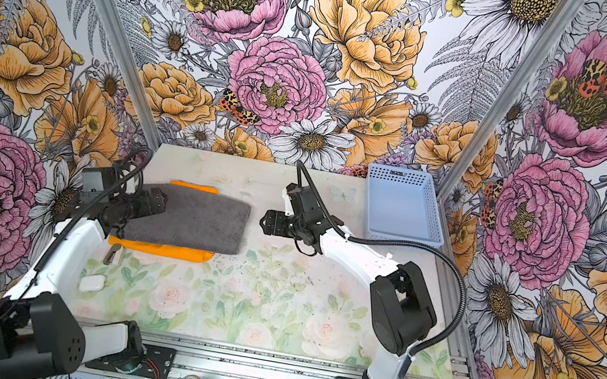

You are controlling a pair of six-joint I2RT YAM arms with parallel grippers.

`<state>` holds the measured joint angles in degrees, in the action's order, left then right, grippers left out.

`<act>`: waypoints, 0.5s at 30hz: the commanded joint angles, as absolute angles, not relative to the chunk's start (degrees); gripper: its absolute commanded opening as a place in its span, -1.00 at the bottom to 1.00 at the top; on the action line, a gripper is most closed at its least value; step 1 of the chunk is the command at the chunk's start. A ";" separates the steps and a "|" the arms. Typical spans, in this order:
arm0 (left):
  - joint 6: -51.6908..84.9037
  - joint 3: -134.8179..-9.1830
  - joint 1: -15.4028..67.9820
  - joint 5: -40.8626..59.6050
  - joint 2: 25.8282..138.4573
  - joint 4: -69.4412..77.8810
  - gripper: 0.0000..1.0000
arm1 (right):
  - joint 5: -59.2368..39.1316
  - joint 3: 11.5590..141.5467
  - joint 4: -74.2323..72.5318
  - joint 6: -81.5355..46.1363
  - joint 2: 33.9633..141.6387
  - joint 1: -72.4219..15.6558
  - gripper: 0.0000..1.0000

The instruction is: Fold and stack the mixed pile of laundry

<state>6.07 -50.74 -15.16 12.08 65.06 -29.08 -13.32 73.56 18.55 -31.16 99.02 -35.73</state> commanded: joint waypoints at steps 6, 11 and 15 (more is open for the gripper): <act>6.68 -40.39 -6.54 5.59 52.36 -19.70 0.98 | -2.42 60.37 18.40 -18.42 83.15 -29.31 0.94; 5.45 -35.71 -6.06 6.27 51.24 -11.69 0.98 | 6.76 54.12 18.19 -12.52 76.36 -22.74 0.99; 4.08 -32.08 -5.22 6.09 52.11 -3.38 0.97 | 10.42 47.42 11.66 -9.26 72.30 -15.08 1.00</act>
<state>6.35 -34.00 -5.96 7.55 51.86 -12.40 4.64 51.13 16.43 -13.87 74.76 -18.52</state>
